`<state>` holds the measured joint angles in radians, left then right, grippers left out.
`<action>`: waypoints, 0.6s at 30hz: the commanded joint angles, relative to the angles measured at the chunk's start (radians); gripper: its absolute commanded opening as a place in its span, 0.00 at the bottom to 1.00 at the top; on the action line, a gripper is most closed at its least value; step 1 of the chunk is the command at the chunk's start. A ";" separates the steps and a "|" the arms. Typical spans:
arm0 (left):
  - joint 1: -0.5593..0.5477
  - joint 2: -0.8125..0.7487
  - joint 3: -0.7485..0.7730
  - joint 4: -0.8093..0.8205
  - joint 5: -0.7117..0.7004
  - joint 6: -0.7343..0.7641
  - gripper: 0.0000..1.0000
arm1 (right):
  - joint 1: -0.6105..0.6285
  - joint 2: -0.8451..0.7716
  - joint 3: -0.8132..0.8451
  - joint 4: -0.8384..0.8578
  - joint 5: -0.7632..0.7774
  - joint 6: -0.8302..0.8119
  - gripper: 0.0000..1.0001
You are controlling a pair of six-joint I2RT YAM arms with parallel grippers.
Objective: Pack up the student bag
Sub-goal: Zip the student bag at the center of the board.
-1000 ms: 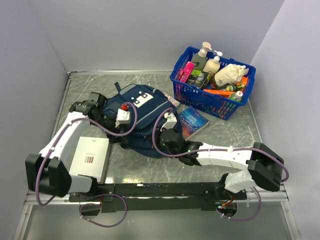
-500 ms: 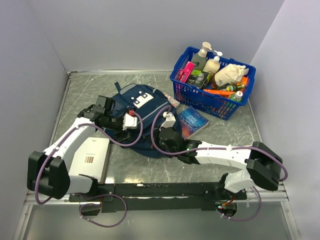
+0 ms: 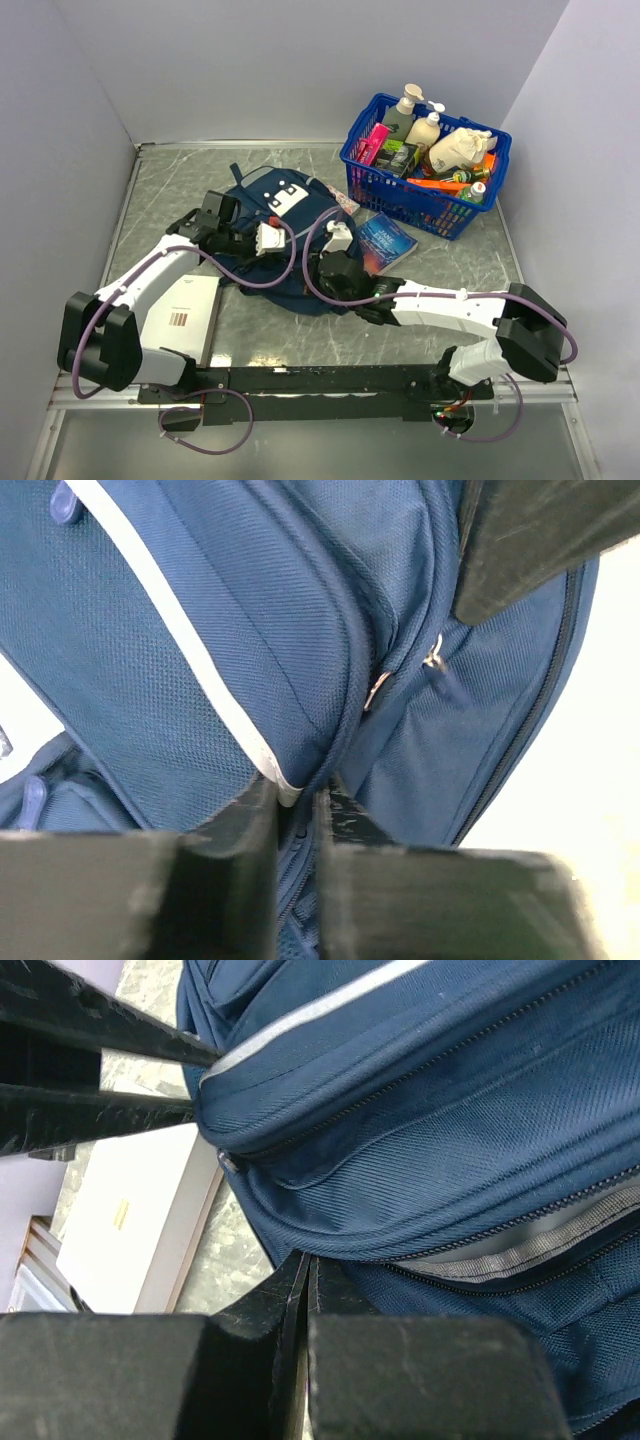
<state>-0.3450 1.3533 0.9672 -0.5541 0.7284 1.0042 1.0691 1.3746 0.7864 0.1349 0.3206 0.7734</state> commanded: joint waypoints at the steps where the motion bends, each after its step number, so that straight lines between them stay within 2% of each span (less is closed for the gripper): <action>1: -0.015 0.032 0.079 0.120 -0.031 -0.180 0.01 | -0.012 -0.071 0.063 -0.027 0.040 0.010 0.04; 2: -0.015 0.038 0.091 0.115 -0.023 -0.202 0.01 | -0.012 -0.078 0.071 -0.044 0.043 0.010 0.16; 5: -0.023 0.050 0.140 0.071 0.012 -0.263 0.01 | -0.006 -0.109 0.088 -0.113 0.063 0.023 0.34; 9: -0.037 0.061 0.194 0.002 0.051 -0.306 0.01 | 0.018 -0.143 0.117 -0.201 0.081 0.052 0.40; 11: -0.043 0.061 0.206 -0.029 0.060 -0.312 0.01 | 0.046 -0.138 0.172 -0.297 0.103 0.073 0.42; 14: -0.063 0.049 0.222 -0.058 0.040 -0.309 0.01 | 0.078 -0.094 0.264 -0.424 0.136 0.098 0.49; 18: -0.074 0.026 0.229 -0.098 0.039 -0.286 0.01 | 0.126 -0.020 0.341 -0.510 0.163 0.109 0.51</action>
<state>-0.3996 1.4181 1.1358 -0.6403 0.7048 0.7609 1.1549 1.2984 1.0492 -0.2276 0.4316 0.8497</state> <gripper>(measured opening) 0.103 0.510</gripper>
